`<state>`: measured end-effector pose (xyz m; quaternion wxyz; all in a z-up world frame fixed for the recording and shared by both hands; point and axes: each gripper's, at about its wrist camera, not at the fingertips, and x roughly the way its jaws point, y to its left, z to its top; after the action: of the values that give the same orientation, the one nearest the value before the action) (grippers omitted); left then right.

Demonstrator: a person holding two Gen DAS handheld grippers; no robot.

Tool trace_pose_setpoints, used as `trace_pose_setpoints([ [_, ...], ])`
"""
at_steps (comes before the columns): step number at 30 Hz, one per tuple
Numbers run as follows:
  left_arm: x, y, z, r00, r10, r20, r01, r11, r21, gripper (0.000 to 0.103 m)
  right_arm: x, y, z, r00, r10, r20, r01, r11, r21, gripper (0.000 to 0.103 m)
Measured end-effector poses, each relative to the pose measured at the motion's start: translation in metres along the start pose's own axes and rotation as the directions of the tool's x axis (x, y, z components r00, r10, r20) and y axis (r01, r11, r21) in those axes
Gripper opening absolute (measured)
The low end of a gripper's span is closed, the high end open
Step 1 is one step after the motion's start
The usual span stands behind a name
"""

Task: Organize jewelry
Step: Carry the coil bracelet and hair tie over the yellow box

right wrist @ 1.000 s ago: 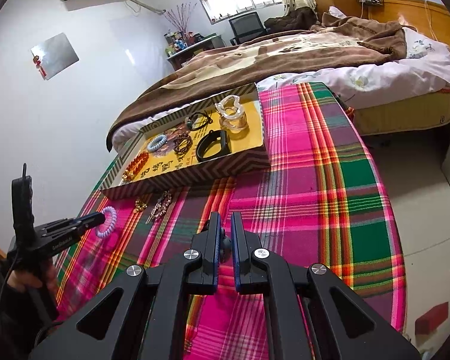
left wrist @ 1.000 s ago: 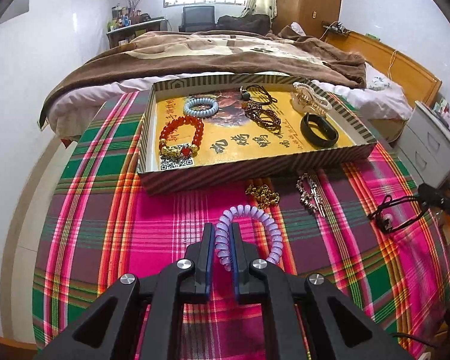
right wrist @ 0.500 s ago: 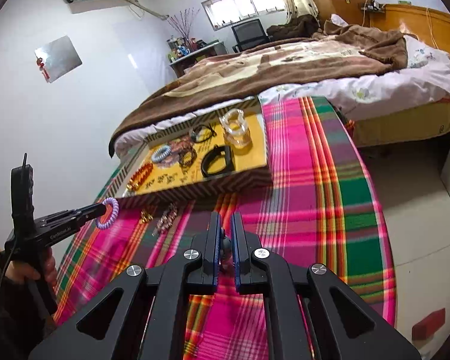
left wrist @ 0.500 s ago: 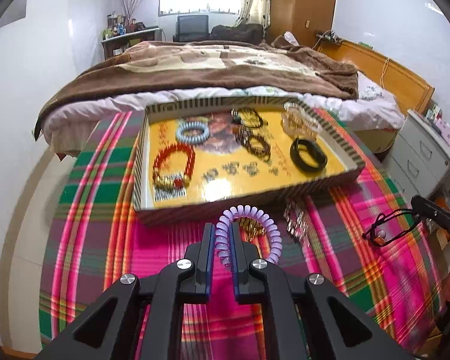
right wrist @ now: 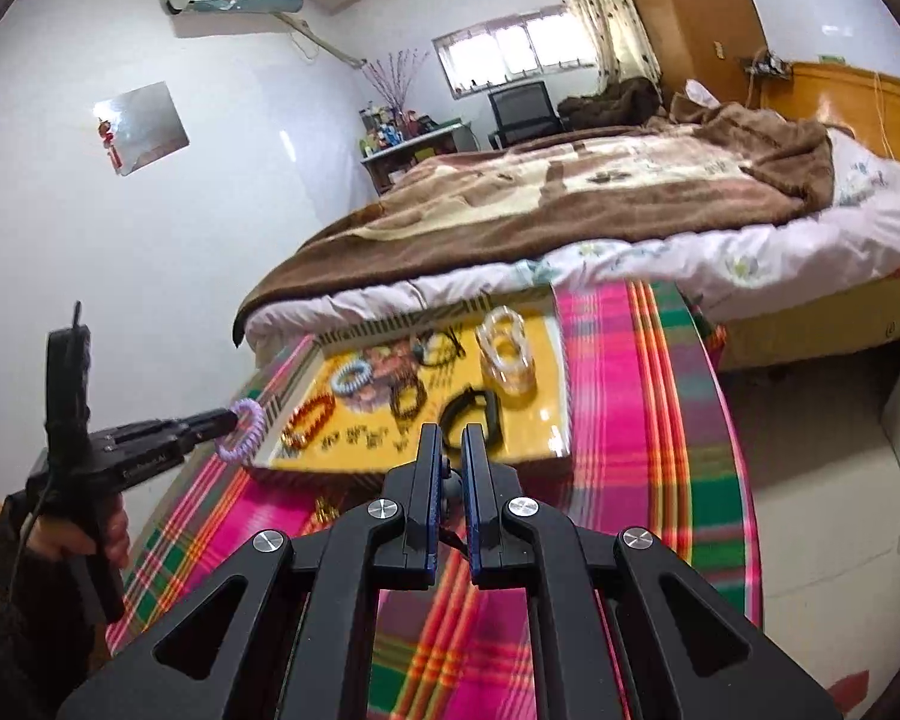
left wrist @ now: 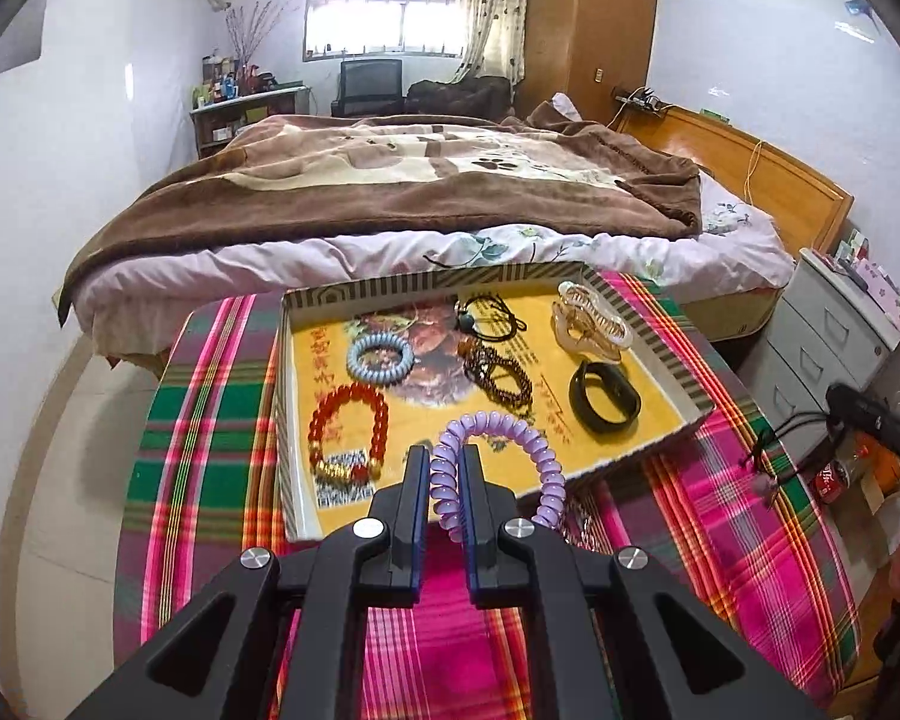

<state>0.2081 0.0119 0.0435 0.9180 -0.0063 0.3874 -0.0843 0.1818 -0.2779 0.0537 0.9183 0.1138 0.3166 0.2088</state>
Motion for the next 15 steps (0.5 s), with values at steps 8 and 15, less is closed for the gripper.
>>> trace_pose_setpoints([
  [8, 0.032, 0.0, 0.018, 0.998, -0.054, -0.016, 0.053, 0.998, -0.016, 0.009, 0.037, 0.015, 0.046, 1.0, 0.01, 0.018, -0.009, 0.999, -0.036, 0.007],
  [15, 0.078, 0.002, 0.026, 0.995, -0.062, -0.079, 0.061, 0.998, -0.024, 0.009, 0.072, 0.023, 0.069, 1.0, 0.022, 0.009, -0.022, 0.999, -0.042, 0.007],
])
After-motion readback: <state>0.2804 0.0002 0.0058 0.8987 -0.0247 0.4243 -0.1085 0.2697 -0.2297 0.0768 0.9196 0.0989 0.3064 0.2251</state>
